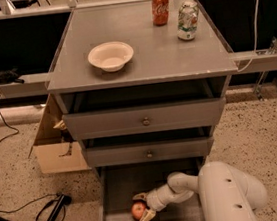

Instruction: Pick apple from bottom drawer and place on counter

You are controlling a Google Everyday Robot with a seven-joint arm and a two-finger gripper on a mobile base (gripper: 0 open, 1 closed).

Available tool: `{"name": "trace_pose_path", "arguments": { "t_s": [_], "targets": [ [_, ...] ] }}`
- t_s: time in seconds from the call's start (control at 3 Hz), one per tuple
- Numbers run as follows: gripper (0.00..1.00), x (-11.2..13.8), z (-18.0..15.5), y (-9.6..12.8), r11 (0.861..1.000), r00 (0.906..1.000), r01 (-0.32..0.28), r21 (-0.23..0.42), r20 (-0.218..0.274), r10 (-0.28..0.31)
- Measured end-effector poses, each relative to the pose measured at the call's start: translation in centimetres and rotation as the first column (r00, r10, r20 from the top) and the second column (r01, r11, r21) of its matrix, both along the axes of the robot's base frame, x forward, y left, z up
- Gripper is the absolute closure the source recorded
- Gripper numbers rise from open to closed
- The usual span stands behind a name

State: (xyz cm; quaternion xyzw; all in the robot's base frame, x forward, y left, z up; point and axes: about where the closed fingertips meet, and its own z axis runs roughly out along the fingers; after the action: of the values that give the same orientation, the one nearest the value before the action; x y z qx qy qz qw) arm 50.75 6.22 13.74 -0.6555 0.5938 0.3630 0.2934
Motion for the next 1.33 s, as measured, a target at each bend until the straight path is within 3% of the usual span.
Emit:
{"name": "trace_pose_path", "arguments": {
  "t_s": [0.67,1.0,1.33],
  "targets": [
    [0.71,-0.2,0.4,0.2,1.0,1.0,-0.004,0.004,0.002,0.004],
    [1.0,-0.5,4.2,0.0,1.0,0.9981,-0.008,-0.015,0.061,0.009],
    [1.0,1.4,11.8,-2.5,0.998,0.9808,0.049,-0.043,0.191,-0.04]
  ]
}}
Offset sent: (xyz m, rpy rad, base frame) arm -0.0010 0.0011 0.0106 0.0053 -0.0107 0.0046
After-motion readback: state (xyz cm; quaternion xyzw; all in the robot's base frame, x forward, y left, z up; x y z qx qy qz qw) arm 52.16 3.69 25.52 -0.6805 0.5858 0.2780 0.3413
